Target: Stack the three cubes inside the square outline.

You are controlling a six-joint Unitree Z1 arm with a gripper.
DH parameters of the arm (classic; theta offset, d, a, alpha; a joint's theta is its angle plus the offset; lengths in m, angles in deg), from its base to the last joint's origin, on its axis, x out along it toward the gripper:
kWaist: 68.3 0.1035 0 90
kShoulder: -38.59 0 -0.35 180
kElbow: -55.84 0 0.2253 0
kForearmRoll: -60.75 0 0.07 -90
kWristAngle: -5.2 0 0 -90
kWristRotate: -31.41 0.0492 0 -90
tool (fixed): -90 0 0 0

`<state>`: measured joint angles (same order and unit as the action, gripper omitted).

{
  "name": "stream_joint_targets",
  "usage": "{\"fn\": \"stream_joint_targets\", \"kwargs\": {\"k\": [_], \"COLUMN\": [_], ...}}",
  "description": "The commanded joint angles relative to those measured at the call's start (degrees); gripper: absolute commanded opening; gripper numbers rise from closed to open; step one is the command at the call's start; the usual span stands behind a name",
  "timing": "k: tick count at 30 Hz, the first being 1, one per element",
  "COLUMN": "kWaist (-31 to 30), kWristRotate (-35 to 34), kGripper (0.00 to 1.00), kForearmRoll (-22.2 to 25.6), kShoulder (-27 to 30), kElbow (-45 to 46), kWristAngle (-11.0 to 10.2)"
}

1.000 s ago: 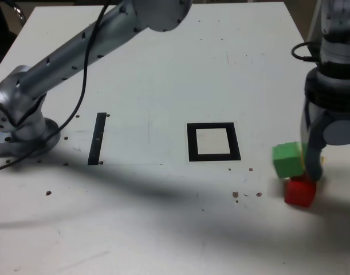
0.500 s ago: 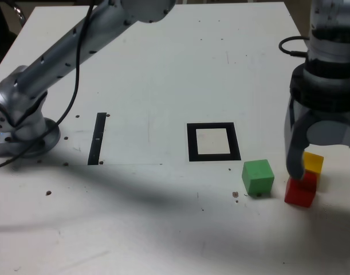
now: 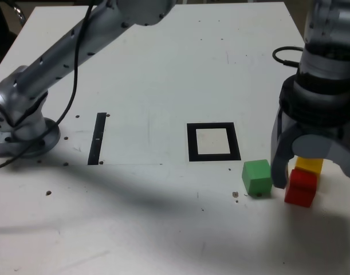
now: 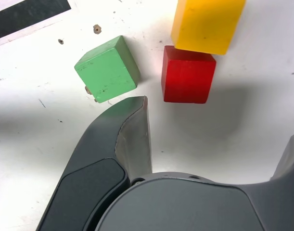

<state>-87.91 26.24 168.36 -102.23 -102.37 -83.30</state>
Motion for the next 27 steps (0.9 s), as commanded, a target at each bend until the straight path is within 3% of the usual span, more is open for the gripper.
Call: {"fn": "stream_joint_targets", "kwargs": {"k": [1,27], "kWaist": [-0.1,0.5], "kWristRotate": [0.3,1.9], "kGripper": [0.99,0.95], "kForearmRoll": [0.5,-1.1], "kShoulder": [-0.7,-6.0], "kElbow": [0.2,-1.5], "kWristAngle": [0.0,1.6]}}
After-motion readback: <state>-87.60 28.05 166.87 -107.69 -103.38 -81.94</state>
